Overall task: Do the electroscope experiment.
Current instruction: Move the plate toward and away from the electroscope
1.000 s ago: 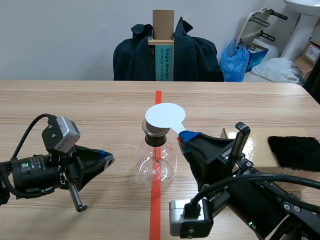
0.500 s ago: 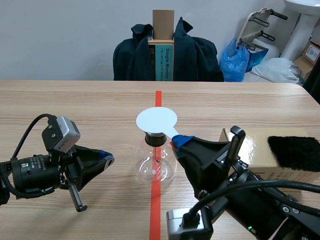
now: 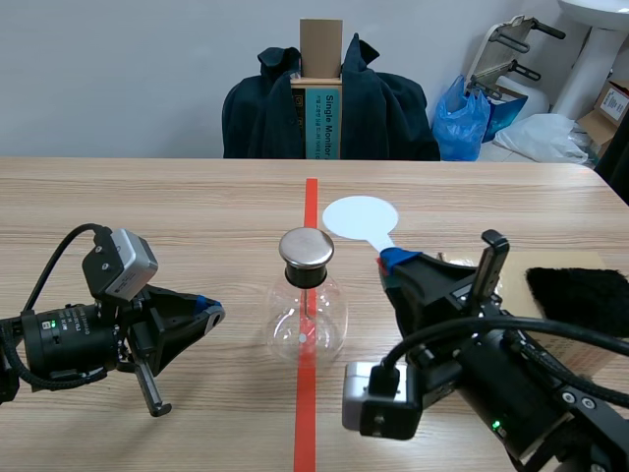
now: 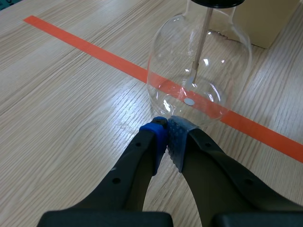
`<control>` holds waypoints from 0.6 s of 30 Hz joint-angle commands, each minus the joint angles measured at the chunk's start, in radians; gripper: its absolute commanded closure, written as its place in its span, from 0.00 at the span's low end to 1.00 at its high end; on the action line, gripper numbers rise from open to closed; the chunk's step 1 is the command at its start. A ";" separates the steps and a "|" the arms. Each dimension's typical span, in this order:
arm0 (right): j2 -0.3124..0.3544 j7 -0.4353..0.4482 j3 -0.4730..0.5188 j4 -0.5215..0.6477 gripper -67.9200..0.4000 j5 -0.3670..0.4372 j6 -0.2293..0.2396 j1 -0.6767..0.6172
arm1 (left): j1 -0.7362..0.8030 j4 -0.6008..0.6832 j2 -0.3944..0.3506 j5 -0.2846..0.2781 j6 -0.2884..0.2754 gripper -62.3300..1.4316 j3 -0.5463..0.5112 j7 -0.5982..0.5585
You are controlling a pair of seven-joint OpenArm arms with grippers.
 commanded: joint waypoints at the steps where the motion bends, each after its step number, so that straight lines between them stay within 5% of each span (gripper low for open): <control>1: 0.007 -0.033 0.008 0.011 0.98 0.003 -0.014 0.006 | 0.000 0.021 -0.003 -0.010 -0.002 0.93 -0.010 -0.017; 10: 0.007 -0.192 0.008 0.011 0.98 0.003 -0.014 0.006 | 0.000 0.021 -0.003 -0.010 -0.002 0.93 -0.010 -0.017; 18: 0.007 -0.127 0.008 0.011 0.98 0.003 -0.014 0.006 | 0.000 0.021 -0.003 -0.010 -0.002 0.93 -0.010 -0.017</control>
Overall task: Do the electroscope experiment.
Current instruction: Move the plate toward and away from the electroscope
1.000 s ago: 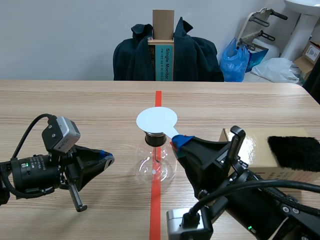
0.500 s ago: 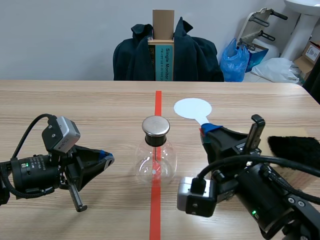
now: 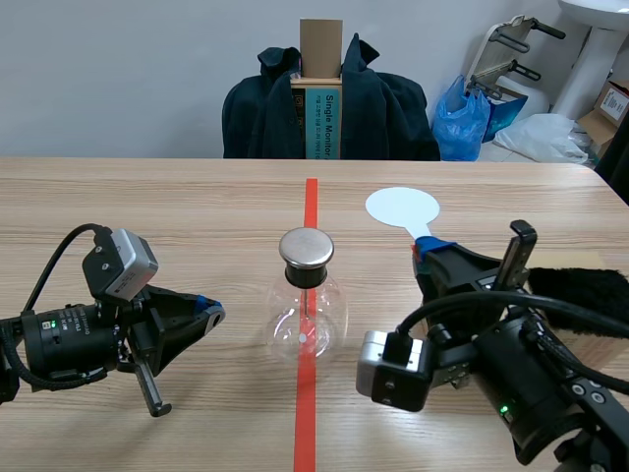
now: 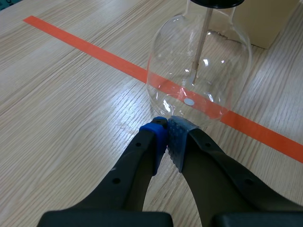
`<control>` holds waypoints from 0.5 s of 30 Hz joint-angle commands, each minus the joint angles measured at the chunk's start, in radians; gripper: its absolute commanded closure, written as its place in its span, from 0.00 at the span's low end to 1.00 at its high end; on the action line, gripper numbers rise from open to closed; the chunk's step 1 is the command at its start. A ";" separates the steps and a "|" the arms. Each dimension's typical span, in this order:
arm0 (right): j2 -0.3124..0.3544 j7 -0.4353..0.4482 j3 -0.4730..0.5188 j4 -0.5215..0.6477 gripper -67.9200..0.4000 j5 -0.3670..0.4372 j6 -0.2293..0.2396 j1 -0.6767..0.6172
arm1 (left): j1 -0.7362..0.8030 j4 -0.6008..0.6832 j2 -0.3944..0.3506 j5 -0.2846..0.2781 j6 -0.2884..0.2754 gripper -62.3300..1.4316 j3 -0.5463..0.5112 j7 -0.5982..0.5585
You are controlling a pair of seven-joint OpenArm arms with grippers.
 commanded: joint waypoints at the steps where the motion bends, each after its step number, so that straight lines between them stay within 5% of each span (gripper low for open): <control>1: 0.007 0.025 0.008 0.011 0.98 0.002 -0.014 0.006 | 0.000 0.021 -0.003 -0.010 -0.002 0.93 -0.010 -0.017; 15: 0.007 0.315 0.008 0.011 0.98 0.002 -0.015 0.012 | 0.000 0.021 -0.003 -0.010 -0.002 0.93 -0.010 -0.017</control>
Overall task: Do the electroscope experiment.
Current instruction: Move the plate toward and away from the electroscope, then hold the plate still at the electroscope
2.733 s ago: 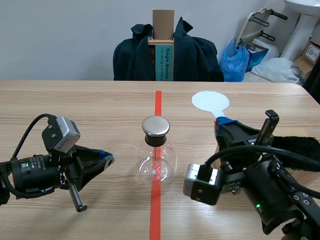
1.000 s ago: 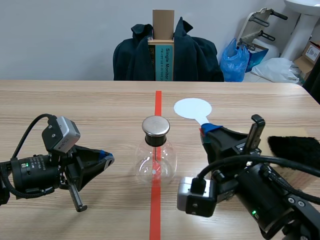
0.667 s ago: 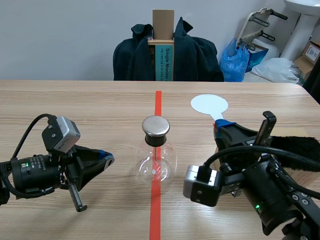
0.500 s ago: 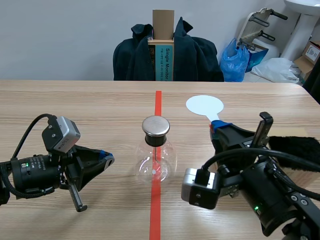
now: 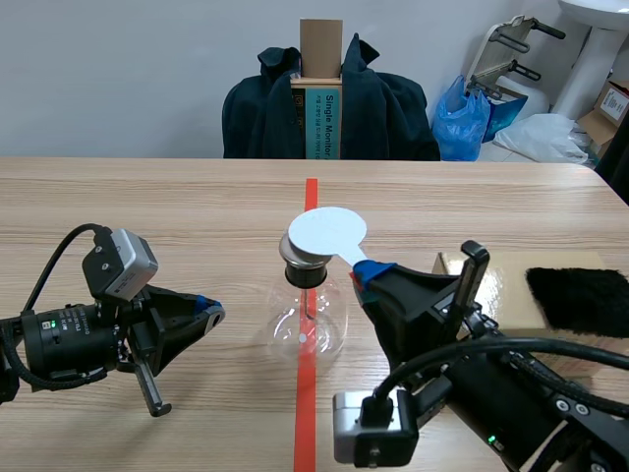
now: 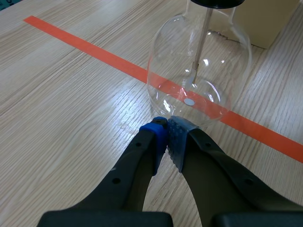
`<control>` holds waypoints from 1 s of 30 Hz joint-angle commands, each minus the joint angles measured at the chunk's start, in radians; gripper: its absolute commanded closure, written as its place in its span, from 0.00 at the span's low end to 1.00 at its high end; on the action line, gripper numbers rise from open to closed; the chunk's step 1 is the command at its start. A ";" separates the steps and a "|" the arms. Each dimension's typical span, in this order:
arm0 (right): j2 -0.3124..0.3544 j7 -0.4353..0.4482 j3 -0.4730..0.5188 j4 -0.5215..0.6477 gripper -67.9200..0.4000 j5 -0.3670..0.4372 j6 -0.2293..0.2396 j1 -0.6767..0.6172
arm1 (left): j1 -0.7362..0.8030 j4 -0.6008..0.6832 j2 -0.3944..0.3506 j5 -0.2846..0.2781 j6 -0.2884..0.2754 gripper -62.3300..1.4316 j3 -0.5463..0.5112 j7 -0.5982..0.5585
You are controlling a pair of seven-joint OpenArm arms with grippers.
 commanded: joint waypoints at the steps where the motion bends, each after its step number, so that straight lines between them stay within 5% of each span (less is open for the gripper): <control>1: 0.007 0.016 0.008 0.011 0.98 0.002 -0.015 0.012 | 0.000 0.021 -0.003 -0.010 -0.002 0.93 -0.010 -0.017; 30: 0.007 0.080 0.008 0.011 0.98 -0.005 -0.015 0.012 | 0.000 0.021 -0.003 -0.010 -0.002 0.93 -0.010 -0.017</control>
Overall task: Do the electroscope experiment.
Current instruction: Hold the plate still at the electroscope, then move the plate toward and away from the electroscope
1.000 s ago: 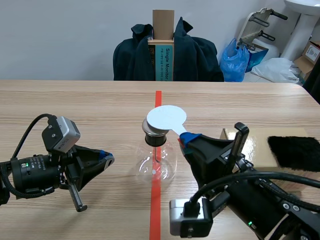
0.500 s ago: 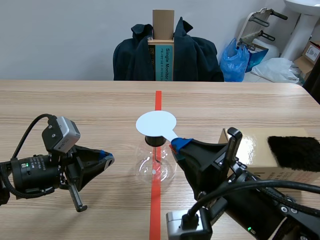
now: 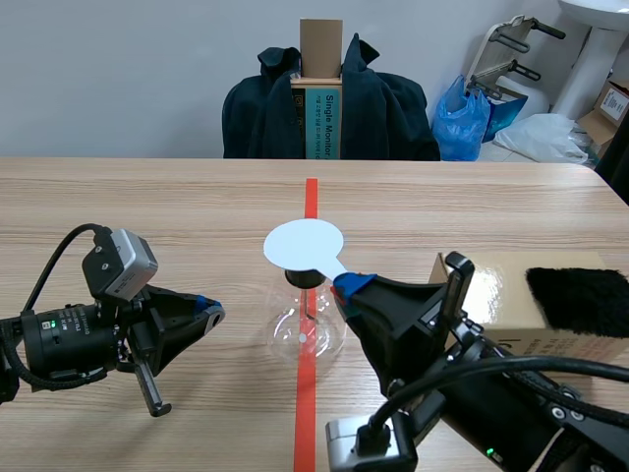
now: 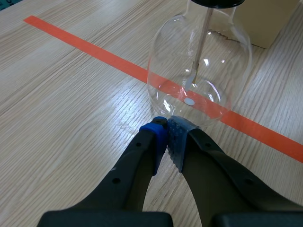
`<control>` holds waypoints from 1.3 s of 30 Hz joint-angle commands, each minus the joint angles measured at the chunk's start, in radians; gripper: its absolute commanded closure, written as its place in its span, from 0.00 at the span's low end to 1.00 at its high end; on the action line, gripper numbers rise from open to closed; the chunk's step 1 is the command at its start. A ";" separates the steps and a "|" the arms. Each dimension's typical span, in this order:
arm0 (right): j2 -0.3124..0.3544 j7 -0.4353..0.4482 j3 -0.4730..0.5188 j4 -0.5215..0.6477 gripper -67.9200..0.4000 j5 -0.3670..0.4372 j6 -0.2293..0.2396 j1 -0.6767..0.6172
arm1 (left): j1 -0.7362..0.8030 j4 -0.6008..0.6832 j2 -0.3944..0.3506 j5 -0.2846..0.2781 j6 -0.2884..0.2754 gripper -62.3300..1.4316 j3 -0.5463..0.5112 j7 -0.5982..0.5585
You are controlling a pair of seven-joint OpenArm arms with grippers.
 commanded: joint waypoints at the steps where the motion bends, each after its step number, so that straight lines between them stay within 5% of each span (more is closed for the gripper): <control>1: 0.007 0.000 0.008 0.011 0.98 0.007 -0.015 0.012 | 0.000 0.021 -0.003 -0.010 -0.002 0.93 -0.010 -0.017; 26: 0.007 -0.007 0.008 0.011 0.98 0.000 -0.015 0.012 | 0.000 0.021 -0.003 -0.010 -0.002 0.93 -0.010 -0.017; 39: 0.007 -0.162 0.008 0.011 0.98 0.000 -0.045 0.011 | 0.000 0.021 -0.003 -0.010 -0.002 0.93 -0.010 -0.017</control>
